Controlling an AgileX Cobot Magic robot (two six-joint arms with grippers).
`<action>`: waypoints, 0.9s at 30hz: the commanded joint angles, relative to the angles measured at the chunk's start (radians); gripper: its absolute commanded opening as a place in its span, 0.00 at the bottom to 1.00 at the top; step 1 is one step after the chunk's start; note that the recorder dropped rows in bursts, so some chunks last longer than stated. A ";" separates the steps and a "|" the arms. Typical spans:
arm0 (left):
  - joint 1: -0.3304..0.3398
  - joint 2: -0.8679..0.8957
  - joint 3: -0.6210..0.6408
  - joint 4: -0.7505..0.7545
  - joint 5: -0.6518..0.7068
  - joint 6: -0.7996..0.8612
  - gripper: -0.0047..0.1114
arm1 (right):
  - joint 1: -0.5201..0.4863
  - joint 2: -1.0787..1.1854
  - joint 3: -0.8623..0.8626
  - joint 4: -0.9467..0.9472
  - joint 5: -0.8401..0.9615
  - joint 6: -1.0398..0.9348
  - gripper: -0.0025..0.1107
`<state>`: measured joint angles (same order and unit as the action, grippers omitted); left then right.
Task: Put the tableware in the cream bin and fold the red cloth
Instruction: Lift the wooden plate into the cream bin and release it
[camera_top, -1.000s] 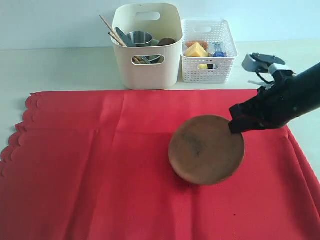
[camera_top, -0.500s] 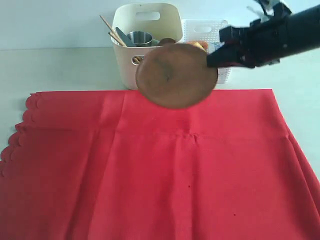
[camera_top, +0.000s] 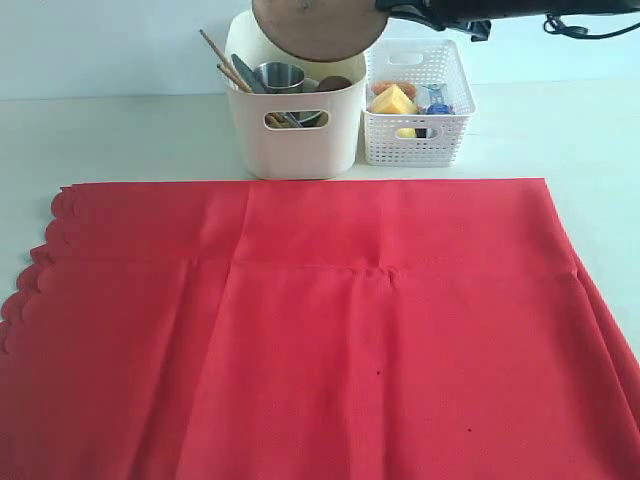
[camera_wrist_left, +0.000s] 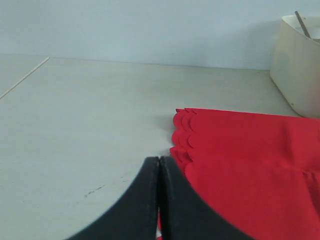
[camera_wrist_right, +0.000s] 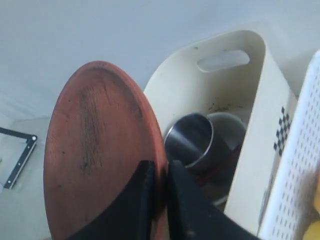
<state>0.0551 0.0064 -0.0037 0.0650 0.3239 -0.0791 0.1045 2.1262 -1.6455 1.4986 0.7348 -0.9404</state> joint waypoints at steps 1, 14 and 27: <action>-0.005 -0.006 0.004 0.000 -0.004 -0.003 0.05 | 0.007 0.139 -0.192 0.047 0.041 0.080 0.02; -0.005 -0.006 0.004 0.000 -0.004 -0.003 0.05 | 0.065 0.229 -0.386 -0.286 -0.068 0.394 0.44; -0.005 -0.006 0.004 0.000 -0.004 -0.003 0.05 | -0.039 0.046 -0.389 -0.693 0.186 0.453 0.23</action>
<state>0.0551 0.0064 -0.0037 0.0650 0.3239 -0.0791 0.0997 2.2371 -2.0251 0.9311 0.8573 -0.5247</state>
